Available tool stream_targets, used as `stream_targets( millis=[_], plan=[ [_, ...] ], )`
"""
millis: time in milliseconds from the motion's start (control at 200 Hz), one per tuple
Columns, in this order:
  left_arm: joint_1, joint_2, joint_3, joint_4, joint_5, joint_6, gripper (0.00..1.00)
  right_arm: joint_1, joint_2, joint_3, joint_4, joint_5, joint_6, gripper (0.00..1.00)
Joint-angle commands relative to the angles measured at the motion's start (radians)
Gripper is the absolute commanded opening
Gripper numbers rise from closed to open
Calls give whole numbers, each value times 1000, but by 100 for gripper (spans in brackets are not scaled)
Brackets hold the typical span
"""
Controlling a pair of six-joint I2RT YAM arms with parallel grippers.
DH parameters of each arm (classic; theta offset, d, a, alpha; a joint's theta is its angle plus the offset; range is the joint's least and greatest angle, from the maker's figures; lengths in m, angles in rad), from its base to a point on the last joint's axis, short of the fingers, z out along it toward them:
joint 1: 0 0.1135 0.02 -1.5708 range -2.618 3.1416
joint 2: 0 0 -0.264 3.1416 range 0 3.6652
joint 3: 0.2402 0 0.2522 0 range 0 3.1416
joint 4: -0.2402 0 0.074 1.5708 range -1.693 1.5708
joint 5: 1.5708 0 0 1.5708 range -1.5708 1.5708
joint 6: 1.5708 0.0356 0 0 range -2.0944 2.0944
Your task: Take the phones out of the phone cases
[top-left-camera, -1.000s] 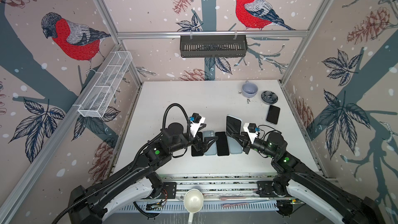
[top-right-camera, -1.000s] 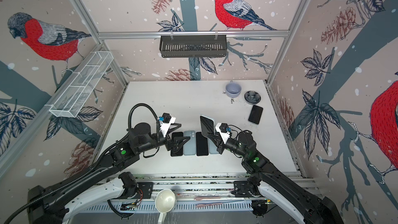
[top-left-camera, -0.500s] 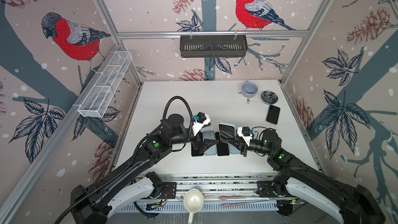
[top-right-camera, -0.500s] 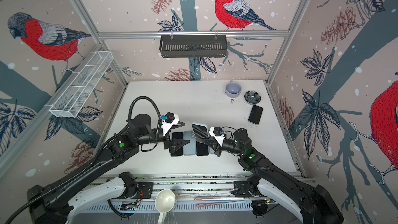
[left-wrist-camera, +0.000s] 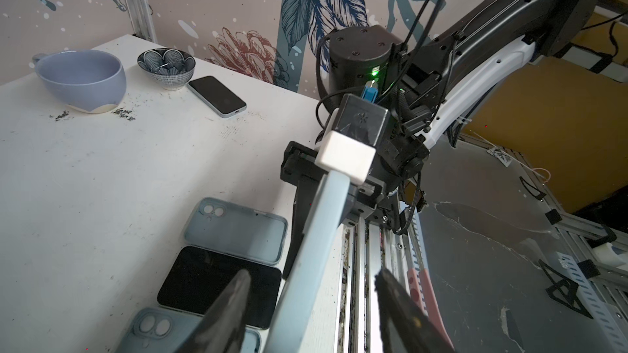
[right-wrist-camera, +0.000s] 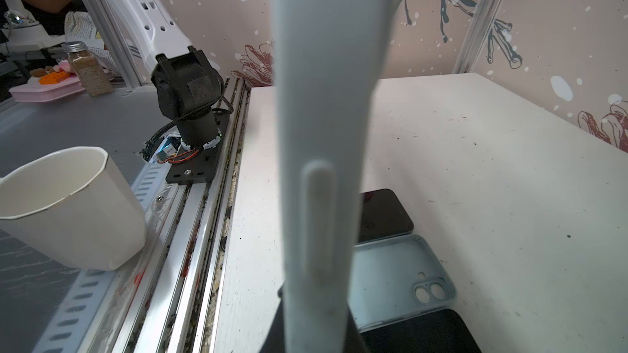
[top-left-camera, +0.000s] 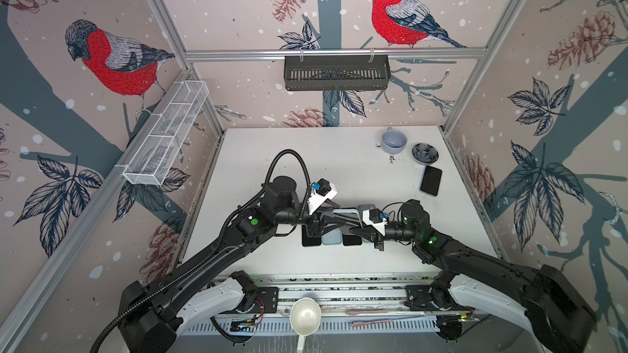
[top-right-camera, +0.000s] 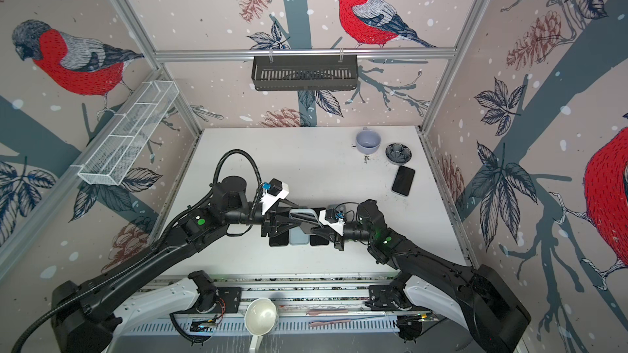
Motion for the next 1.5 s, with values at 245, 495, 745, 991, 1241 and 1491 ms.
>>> stream_targets(
  millis=[245, 495, 745, 991, 1241, 1491],
  plan=[
    [2, 21, 11, -12, 49, 17, 40, -27, 16, 5, 113, -68, -11, 0],
    [2, 27, 10, -15, 40, 17, 23, -30, 15, 0, 122, -84, -4, 0],
    [2, 36, 13, -15, 21, 1, 0, -29, 33, 13, 121, -53, 14, 3],
    [5, -42, 10, -4, -207, -56, 0, -26, -78, -84, 343, 224, 216, 81],
    [18, -217, -55, 80, -569, -164, 0, 10, -281, -126, 337, 569, 454, 100],
    [44, -298, -129, 191, -662, -308, 0, 10, -312, -35, 163, 640, 691, 99]
  ],
)
